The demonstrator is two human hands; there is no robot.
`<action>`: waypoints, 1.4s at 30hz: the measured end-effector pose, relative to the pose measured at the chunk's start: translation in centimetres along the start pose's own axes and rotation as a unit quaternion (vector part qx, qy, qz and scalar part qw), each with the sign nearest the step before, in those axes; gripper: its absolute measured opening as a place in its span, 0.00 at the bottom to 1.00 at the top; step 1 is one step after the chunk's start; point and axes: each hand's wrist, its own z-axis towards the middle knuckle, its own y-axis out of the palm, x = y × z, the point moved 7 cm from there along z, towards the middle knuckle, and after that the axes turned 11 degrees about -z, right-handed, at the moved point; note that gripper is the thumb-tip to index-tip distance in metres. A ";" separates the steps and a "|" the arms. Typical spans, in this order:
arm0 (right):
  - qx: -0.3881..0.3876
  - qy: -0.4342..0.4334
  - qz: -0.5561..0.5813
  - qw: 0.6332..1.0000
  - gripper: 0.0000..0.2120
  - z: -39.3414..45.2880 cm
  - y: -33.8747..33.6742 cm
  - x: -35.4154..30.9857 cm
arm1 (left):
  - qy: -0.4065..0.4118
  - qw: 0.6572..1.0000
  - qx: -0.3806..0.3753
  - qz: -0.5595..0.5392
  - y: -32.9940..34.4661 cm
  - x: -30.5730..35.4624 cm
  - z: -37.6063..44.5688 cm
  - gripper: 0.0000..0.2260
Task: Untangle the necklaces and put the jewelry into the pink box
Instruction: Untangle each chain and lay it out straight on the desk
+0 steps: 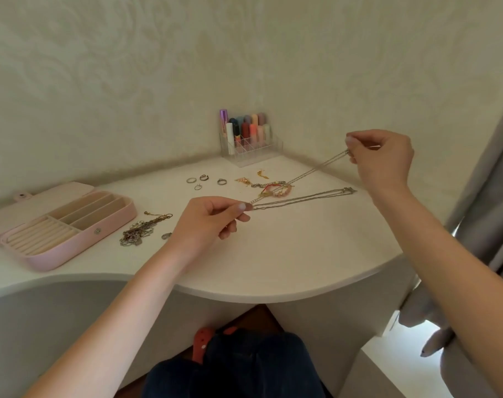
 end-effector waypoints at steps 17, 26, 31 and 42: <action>-0.110 -0.067 -0.442 0.888 0.08 -0.6 2.1 7.0 | 0.136 0.907 0.008 0.399 4.3 -0.6 1.7 0.07; -0.092 -0.074 -0.519 0.846 0.10 -0.9 2.2 6.8 | 0.182 0.854 -0.032 0.487 5.5 -0.8 1.5 0.17; -0.065 -0.094 -0.465 0.878 0.17 -2.9 1.0 5.5 | 0.194 0.871 -0.048 0.450 5.8 -0.9 0.9 0.19; -0.137 -0.117 -0.528 0.830 0.18 -3.1 2.2 6.5 | 0.112 0.878 -0.038 0.465 5.3 -1.5 0.9 0.24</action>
